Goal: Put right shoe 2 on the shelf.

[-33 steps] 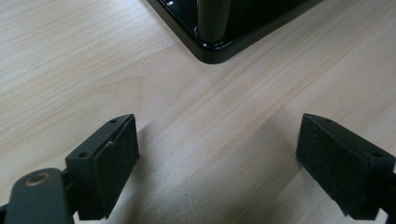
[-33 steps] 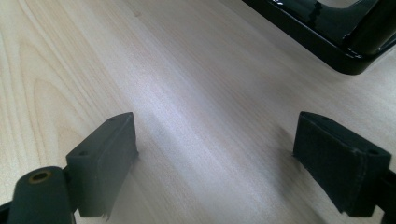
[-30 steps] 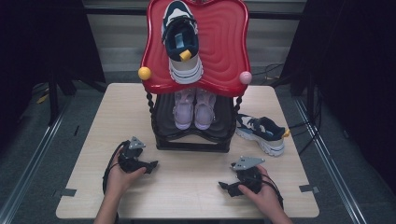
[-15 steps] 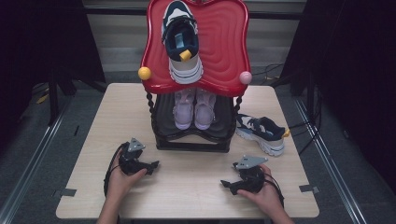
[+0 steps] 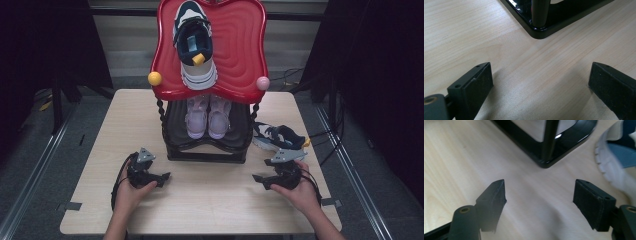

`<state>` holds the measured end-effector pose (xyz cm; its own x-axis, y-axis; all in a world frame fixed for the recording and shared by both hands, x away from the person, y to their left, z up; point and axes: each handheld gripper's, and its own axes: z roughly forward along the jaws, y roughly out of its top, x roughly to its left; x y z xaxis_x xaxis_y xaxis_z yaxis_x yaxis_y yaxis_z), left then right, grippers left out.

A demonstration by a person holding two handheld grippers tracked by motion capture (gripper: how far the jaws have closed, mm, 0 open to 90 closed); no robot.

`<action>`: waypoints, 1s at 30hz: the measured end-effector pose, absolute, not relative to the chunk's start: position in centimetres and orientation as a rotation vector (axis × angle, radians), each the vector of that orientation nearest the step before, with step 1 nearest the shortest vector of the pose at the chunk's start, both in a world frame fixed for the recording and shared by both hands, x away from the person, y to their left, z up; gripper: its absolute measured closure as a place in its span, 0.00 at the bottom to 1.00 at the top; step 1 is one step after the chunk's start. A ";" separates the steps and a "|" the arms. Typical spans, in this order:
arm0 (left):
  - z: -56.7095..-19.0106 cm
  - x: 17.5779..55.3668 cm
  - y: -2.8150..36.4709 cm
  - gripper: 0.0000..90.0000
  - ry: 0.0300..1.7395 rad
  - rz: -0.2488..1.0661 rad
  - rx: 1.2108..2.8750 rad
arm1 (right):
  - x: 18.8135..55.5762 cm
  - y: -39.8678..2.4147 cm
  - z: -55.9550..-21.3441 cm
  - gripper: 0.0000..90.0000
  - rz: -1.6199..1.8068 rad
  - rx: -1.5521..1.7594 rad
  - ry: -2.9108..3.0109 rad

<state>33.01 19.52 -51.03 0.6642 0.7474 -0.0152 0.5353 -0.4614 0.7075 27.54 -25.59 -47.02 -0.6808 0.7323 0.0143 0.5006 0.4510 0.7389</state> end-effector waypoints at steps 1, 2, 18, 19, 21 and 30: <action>-51.0 33.0 19.5 0.05 0.985 0.389 2.176 | 27.8 -25.9 -46.7 0.29 1.069 1.053 2.396; -51.0 33.0 19.5 0.05 0.986 0.389 2.177 | 28.1 -26.1 -46.4 0.30 1.068 1.060 2.395; -51.0 33.0 19.5 0.05 0.987 0.388 2.177 | 31.0 -29.0 -43.7 0.36 1.064 1.097 2.294; -51.0 33.0 19.5 0.05 0.987 0.389 2.176 | 31.0 -29.1 -43.6 0.36 1.054 1.099 2.291; -51.0 33.0 19.5 0.05 0.987 0.388 2.177 | 31.2 -29.3 -43.4 0.36 1.029 1.095 2.280; -51.0 33.0 19.5 0.05 0.986 0.393 2.179 | 31.7 -31.2 -43.2 0.36 0.950 1.122 2.233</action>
<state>33.02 19.54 -51.02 0.6638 0.7478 -0.0121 0.5346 -0.4631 0.7069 31.74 -31.16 -43.17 -0.5590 0.8237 -0.0945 0.5032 0.4276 0.7510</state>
